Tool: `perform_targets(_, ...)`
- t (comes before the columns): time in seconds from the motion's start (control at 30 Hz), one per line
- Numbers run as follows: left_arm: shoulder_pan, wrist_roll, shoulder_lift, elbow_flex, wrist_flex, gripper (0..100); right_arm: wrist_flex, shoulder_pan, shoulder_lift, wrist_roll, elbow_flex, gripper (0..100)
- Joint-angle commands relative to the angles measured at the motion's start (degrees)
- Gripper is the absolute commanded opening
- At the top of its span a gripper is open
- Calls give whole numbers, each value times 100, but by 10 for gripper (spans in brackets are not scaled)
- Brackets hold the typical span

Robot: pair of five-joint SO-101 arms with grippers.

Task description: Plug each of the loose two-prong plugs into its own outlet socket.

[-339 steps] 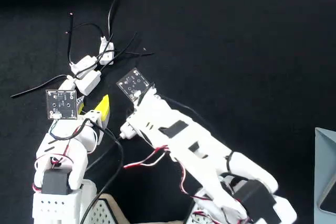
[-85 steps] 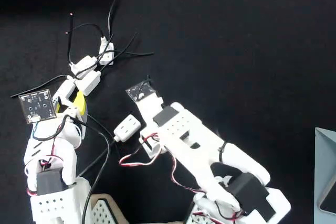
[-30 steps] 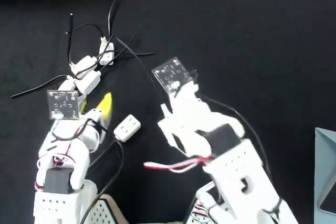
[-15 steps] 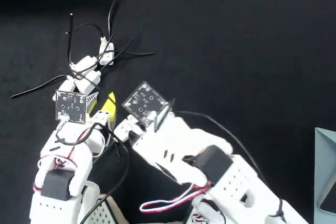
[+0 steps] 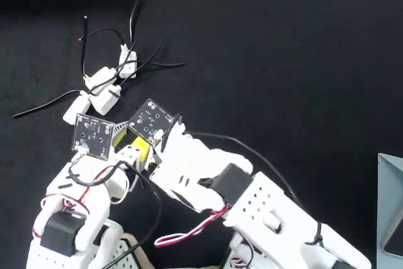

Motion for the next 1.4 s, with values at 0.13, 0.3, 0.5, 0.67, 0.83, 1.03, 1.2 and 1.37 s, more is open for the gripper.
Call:
perform_targets(0.13, 101, -105, -607, -251, 185, 152, -149, -62, 92, 18, -189, 11)
perform_targets(0.3, 163, -404, -607, -242, 246, 153, -308, -62, 92, 18, -171, 11)
perform_targets(0.5, -1130, -378, -607, -224, 158, 153, -993, 422, 224, 18, 40, 11)
perform_targets(0.67, -2105, -369, -607, 251, -290, 153, -2286, 527, 752, 9, 558, 11)
perform_targets(0.83, -2589, -369, -607, 769, -791, 152, -3648, 536, 1420, 9, 1033, 11)
perform_targets(1.03, -2607, -369, -607, 875, -800, 151, -4607, 686, 1921, 9, 1367, 11)
perform_targets(1.2, -2598, -369, -607, 875, -791, 149, -4967, 967, 2308, 44, 1455, 11)
perform_targets(1.37, -2598, -369, -607, 875, -782, 149, -5310, 958, 2598, 35, 1446, 11)
